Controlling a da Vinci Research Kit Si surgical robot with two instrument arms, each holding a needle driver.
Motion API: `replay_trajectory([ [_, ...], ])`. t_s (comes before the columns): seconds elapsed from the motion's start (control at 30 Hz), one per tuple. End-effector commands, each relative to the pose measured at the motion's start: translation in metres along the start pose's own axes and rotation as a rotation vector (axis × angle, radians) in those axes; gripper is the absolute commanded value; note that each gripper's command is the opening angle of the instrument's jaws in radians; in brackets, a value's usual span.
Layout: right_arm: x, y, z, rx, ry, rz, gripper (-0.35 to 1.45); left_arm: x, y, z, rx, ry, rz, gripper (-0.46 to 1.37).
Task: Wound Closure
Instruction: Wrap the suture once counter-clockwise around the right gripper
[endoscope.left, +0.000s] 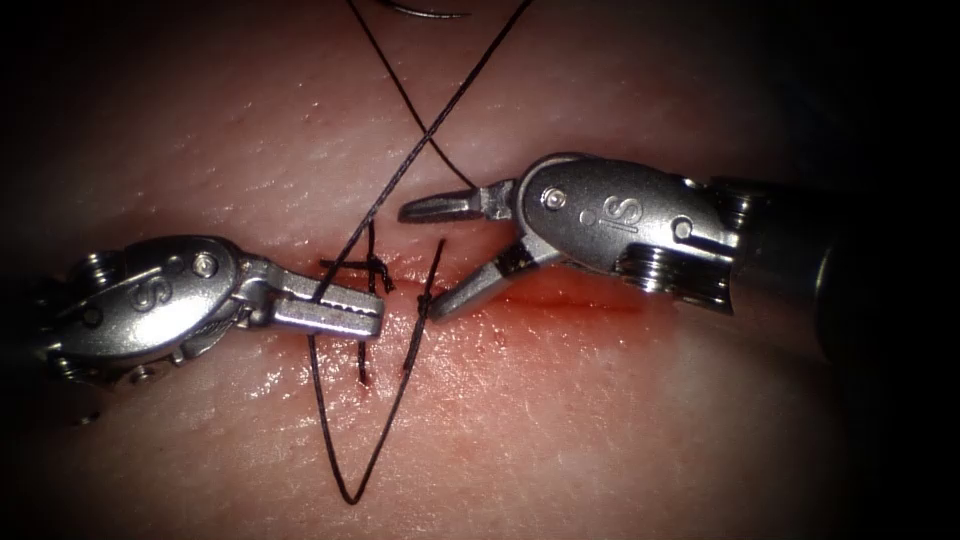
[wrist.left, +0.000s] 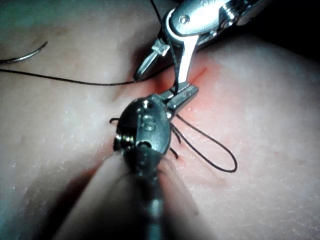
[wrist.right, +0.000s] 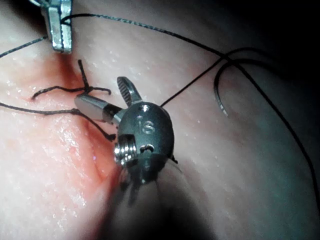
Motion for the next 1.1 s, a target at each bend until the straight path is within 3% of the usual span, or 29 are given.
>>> replay_trajectory([
  [0.03, -0.0002, -0.0003, -0.0001, -0.038, 0.03, 0.015, 0.45, 0.0004, -0.0002, 0.0003, -0.01, 0.016, 0.002, -0.35],
  [0.1, -0.0004, -0.0004, -0.0002, -0.074, 0.065, 0.028, 0.2, 0.0014, -0.0007, 0.001, -0.024, 0.036, 0.005, -0.35],
  [0.13, -0.0006, -0.0005, -0.0002, -0.084, 0.086, 0.034, 0.0, 0.0017, -0.0009, 0.0013, -0.028, 0.042, 0.008, -0.35],
  [0.17, -0.0008, -0.0006, 0.0, -0.093, 0.105, 0.037, -0.34, 0.0022, -0.0011, 0.0017, -0.033, 0.051, 0.004, -0.35],
  [0.53, -0.0036, -0.0042, 0.0031, -0.15, 0.163, 0.06, -0.35, 0.0041, -0.0033, 0.0056, -0.083, 0.093, 0.002, -0.35],
  [0.73, -0.0031, -0.0054, 0.0038, -0.169, 0.233, 0.064, -0.35, 0.0047, -0.0044, 0.0069, -0.102, 0.127, 0.012, -0.35],
  [0.8, -0.0025, -0.0057, 0.0038, -0.193, 0.306, 0.074, -0.35, 0.0042, -0.005, 0.0073, -0.112, 0.131, 0.013, -0.35],
  [1.1, -0.0025, -0.0063, 0.004, -0.257, 0.397, 0.091, -0.35, 0.0023, -0.0065, 0.0066, -0.123, 0.164, 0.026, -0.35],
])
